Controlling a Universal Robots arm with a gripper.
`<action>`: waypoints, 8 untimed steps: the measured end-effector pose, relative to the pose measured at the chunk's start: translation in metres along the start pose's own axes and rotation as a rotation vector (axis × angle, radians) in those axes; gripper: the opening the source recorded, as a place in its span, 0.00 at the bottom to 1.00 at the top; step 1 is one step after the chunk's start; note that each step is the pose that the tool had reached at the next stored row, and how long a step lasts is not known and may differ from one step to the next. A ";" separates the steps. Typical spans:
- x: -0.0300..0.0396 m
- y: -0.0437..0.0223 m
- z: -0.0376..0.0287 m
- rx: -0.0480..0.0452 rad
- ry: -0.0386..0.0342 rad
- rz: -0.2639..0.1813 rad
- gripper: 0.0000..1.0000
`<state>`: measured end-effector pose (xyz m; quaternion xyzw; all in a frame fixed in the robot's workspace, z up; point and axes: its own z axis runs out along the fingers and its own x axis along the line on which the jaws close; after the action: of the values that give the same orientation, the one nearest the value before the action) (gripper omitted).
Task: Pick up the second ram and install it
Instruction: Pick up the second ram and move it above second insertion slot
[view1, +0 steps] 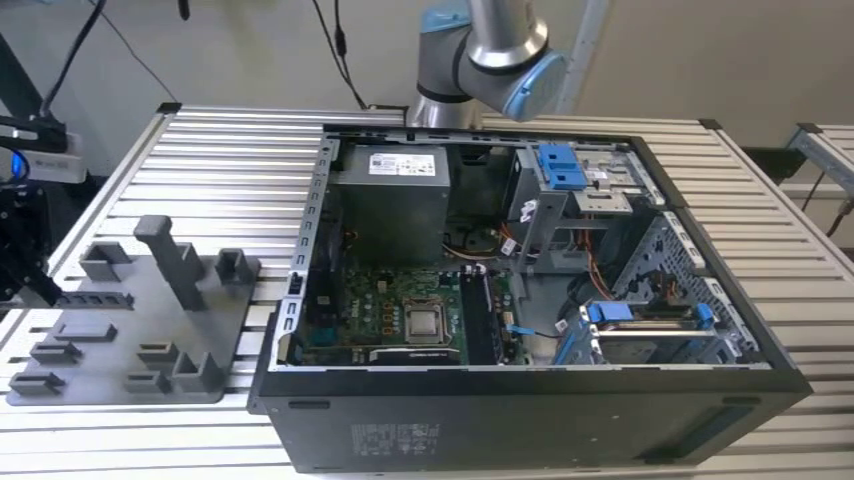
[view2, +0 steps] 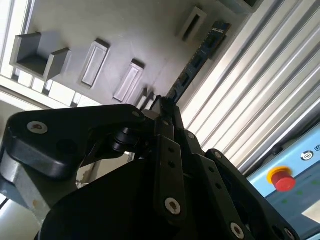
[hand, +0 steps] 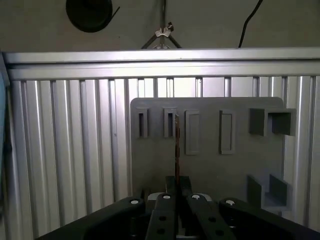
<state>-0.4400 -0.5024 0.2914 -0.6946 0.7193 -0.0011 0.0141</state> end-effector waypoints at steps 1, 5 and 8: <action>0.0000 0.0000 -0.0010 -0.0001 0.0001 0.000 0.14; -0.0001 0.0001 -0.0052 -0.0001 0.0000 0.000 0.14; -0.0001 0.0001 -0.0070 0.0001 -0.0001 0.000 0.14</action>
<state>-0.4402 -0.5024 0.2984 -0.6946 0.7193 -0.0011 0.0141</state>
